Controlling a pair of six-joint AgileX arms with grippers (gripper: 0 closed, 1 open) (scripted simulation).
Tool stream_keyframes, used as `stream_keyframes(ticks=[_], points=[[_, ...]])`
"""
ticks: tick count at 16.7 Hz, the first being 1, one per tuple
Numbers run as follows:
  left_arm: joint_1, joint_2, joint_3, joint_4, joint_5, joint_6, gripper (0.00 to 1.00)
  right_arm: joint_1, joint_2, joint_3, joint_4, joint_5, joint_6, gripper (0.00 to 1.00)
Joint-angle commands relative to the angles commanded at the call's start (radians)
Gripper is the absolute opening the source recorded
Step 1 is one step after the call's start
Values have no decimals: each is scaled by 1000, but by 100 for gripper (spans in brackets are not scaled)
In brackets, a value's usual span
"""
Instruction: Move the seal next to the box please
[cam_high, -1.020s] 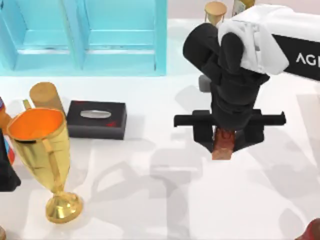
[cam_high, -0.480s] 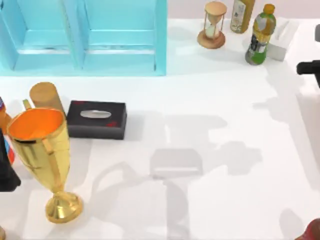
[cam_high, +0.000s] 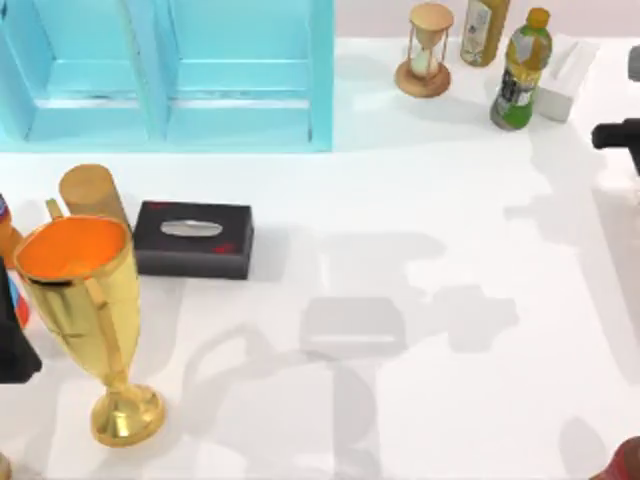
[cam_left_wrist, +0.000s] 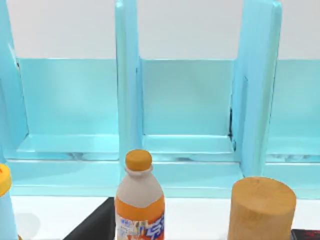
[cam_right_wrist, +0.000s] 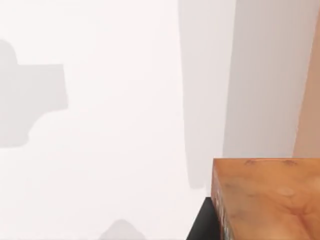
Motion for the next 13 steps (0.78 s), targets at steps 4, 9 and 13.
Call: stream_keyframes(ticks=[4, 9, 13], points=[[0, 0, 0, 0, 0, 0, 100, 91, 2, -62, 81, 7, 51, 0], [0, 0, 0, 0, 0, 0, 100, 48, 16, -171, 208, 0, 29, 0], [0, 0, 0, 0, 0, 0, 100, -36, 20, -217, 239, -7, -18, 0]])
